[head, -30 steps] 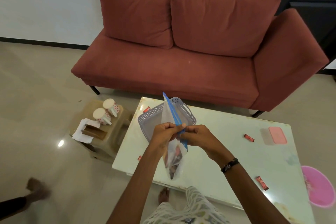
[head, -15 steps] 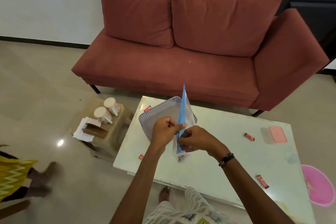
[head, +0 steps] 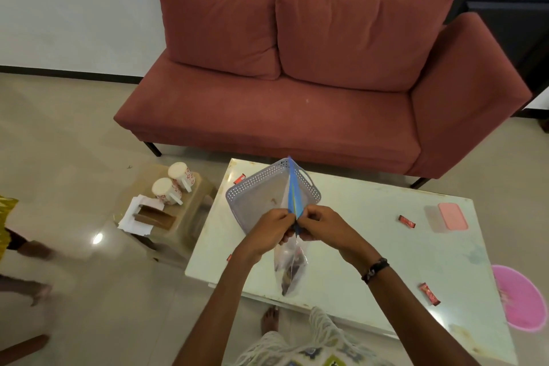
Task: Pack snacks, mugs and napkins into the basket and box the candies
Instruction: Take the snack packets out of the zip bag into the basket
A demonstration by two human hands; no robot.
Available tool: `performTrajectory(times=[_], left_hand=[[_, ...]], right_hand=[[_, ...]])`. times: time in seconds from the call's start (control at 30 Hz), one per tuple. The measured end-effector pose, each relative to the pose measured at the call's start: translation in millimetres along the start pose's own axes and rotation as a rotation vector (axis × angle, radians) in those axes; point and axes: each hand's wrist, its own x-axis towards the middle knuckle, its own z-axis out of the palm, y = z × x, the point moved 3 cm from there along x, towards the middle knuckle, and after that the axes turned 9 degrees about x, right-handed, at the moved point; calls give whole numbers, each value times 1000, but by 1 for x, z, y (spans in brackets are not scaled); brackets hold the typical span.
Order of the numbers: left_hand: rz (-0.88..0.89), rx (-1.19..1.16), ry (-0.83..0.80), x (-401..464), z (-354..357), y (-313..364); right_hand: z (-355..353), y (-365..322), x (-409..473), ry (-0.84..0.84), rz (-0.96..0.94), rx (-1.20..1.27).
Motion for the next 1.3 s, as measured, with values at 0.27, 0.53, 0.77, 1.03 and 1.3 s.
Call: performTrajectory(times=[0.27, 0.53, 0.77, 1.03, 1.3], left_hand=[[93, -43, 5, -14, 11, -12], [60, -491, 212, -23, 27, -4], [79, -504, 278, -25, 33, -3], [90, -438, 324, -22, 32, -7], [255, 40, 223, -24, 16, -2]], right_hand=[[2, 1, -15, -334, 158, 55], [20, 11, -24, -33, 9, 521], [26, 13, -33, 121, -49, 573], [35, 9, -37, 197, -63, 652], [3, -13, -15, -100, 24, -33]])
